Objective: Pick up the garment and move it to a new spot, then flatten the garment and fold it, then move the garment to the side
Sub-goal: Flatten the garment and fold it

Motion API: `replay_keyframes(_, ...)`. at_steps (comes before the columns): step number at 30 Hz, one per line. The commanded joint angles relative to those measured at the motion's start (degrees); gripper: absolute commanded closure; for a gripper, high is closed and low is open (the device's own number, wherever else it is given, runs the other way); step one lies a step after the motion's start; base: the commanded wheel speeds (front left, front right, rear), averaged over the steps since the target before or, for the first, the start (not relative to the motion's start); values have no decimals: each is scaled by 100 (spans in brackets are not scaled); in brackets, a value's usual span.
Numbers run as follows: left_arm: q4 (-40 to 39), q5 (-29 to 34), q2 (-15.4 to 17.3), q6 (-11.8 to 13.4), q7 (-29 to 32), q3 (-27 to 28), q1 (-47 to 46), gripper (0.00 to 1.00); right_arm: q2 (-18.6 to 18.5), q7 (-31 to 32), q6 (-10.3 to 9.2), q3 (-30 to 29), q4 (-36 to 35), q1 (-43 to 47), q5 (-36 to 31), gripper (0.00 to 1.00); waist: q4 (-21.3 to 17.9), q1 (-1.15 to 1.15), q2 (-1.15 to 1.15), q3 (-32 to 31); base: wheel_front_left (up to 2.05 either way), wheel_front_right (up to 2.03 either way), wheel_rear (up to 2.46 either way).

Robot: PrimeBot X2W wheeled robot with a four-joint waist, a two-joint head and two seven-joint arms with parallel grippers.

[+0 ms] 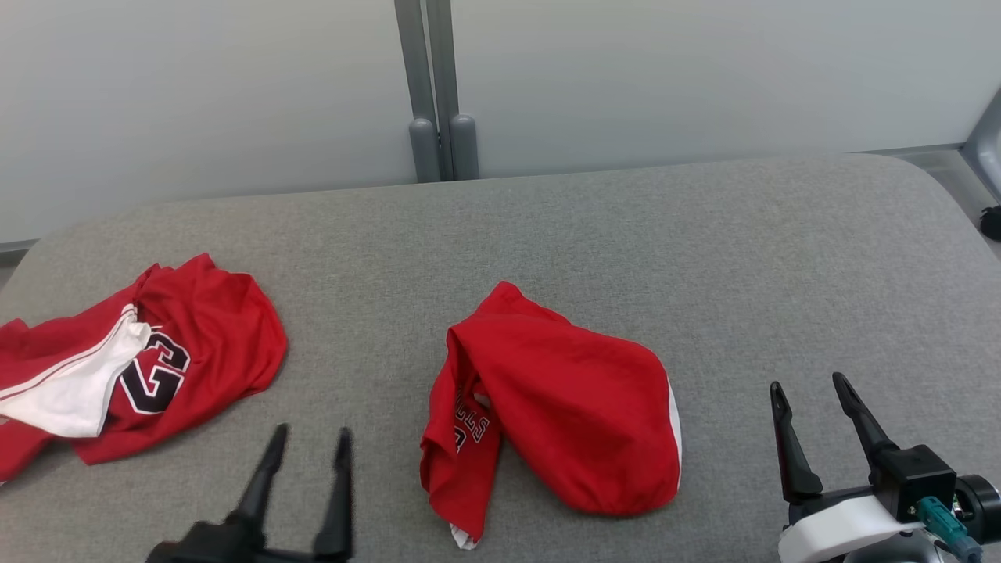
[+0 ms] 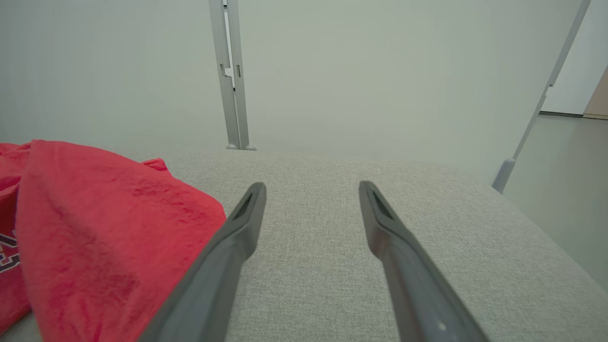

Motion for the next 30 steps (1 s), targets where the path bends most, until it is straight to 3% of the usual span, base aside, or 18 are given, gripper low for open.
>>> replay_keyframes(1, -89, -44, 37, -19, -3, -319, -175, 0, -13, -2, -2, 13, 0, -86, 31, 0, -42, 0, 0, 26, 0, 0, 0)
replay_keyframes(8, 196, 28, 222, -12, 72, -2104, -970, 0, -41, -2, -2, 105, -33, -209, 53, 0, -310, 0, 0, 150, 0, 0, 0)
replay_keyframes(15, 1121, -532, 288, -7, 743, -4201, -2214, 0, -18, -2, -2, 185, -80, -428, 81, 0, -713, 0, 0, 571, 0, 0, 0)
replay_keyframes(23, 2701, -919, 206, -7, 720, -5049, -3196, 0, 45, -2, -2, 144, -65, -626, 155, 0, -1259, 0, 0, 1031, 0, 0, 0)
replay_keyframes(26, 3323, -960, 174, 11, 620, -5090, -3375, 0, 56, -2, -2, 71, -67, -636, 192, 0, -1403, 0, 0, 1106, 0, 0, 0)
replay_keyframes(30, 4138, -765, 148, 240, 623, -5108, -3593, 0, 60, -2, -2, 36, -79, -635, 292, 0, -1492, 0, 0, 1153, 0, 0, 0)
